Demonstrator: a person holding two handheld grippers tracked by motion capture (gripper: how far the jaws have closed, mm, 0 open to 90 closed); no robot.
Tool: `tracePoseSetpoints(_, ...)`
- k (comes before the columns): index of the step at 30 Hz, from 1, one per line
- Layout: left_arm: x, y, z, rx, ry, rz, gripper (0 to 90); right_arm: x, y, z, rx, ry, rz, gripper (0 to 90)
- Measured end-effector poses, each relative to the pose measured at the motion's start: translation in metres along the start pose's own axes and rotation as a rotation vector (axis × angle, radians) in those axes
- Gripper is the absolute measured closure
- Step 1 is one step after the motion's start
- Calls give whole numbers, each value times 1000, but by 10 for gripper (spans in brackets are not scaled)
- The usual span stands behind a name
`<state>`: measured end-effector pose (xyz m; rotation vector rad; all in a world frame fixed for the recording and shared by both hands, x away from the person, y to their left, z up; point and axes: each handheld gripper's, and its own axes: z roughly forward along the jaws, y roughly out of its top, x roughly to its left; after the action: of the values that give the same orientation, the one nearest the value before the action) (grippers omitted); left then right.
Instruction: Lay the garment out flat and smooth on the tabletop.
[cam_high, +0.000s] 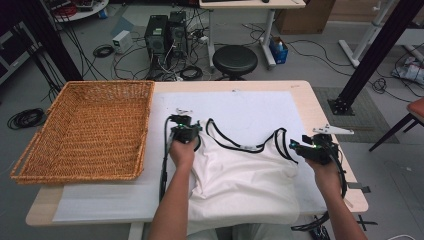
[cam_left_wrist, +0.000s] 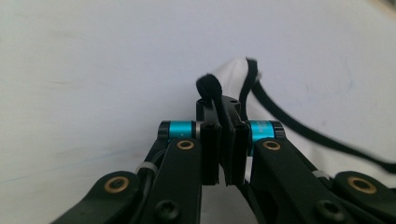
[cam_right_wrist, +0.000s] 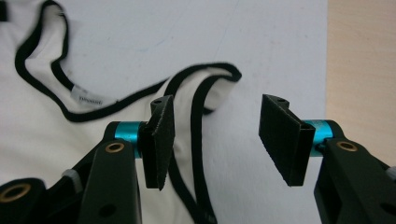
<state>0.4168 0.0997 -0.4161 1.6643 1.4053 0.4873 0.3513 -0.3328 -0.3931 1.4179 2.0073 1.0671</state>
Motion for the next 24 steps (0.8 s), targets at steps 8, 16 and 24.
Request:
tracePoseSetpoints(8,8,0,-17,-70,-82,-49,605,10,49,53,77,25,-32,487)
tracePoseSetpoints(16,4,-9,-21,-48,-90,-39,584,4,54,105,389,8,-77,650)
tracePoseSetpoints(24,0,-14,-11,-6,-99,-3,539,2,30,60,243,74,-167,862)
